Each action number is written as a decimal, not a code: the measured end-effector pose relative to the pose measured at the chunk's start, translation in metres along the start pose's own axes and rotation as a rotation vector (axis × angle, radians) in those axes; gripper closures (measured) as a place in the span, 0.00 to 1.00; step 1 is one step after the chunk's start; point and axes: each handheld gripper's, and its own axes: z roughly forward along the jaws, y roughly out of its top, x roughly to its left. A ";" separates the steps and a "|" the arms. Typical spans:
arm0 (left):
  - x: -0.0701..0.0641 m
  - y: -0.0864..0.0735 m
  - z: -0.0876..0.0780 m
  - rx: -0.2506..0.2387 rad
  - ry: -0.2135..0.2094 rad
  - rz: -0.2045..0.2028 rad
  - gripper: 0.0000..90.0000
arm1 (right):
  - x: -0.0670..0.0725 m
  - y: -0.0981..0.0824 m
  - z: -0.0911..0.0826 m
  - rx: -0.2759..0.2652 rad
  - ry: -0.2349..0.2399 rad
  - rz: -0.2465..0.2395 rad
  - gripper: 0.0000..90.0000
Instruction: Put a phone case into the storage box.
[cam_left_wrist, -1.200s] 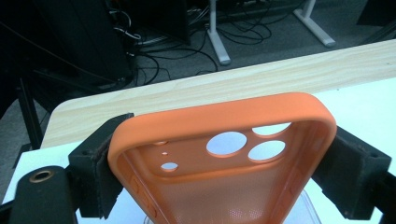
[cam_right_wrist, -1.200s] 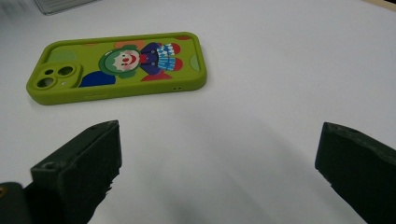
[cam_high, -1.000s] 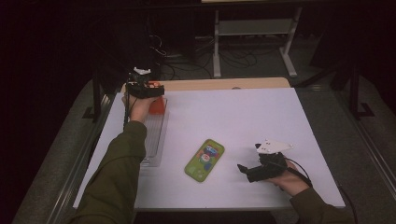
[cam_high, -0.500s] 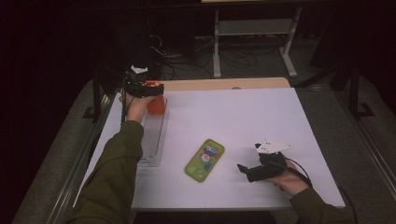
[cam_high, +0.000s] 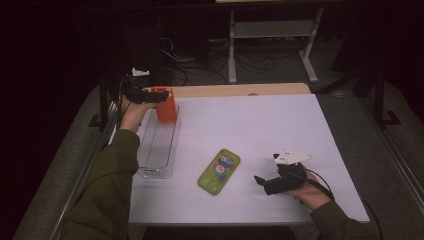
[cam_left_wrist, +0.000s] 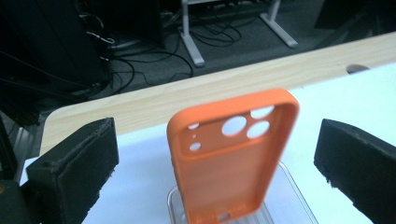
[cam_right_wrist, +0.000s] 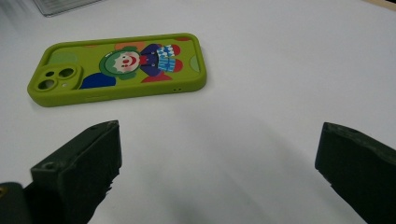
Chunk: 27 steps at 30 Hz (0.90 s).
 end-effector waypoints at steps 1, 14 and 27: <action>0.001 0.000 -0.003 0.005 -0.012 0.007 0.00 | 0.000 0.000 0.000 0.000 0.003 0.008 0.00; -0.007 -0.001 -0.042 0.046 -0.158 0.073 0.00 | 0.001 0.001 0.001 0.004 0.001 0.006 0.00; -0.046 -0.008 -0.061 0.066 -0.283 0.147 0.00 | 0.002 0.002 0.001 0.004 0.003 0.010 0.00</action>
